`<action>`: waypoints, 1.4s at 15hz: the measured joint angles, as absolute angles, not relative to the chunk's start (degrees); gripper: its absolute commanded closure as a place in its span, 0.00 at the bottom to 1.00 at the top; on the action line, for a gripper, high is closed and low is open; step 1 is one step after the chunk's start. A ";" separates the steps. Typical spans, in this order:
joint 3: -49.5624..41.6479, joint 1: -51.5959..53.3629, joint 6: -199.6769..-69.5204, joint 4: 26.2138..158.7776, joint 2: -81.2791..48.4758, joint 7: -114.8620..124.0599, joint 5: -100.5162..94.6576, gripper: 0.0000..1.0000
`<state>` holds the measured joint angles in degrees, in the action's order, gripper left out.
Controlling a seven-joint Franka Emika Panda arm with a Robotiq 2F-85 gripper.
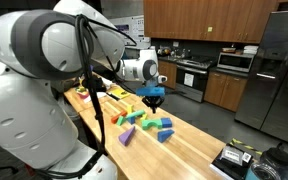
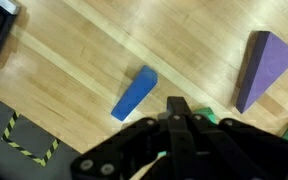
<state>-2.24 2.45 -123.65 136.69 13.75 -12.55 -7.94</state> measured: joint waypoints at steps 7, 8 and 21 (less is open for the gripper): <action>-2.24 2.01 -124.16 136.02 11.27 -13.22 -6.35 1.00; -2.24 1.96 -124.35 135.84 10.85 -13.23 -6.29 1.00; -2.49 -0.21 -125.66 131.15 3.54 -15.32 -6.16 1.00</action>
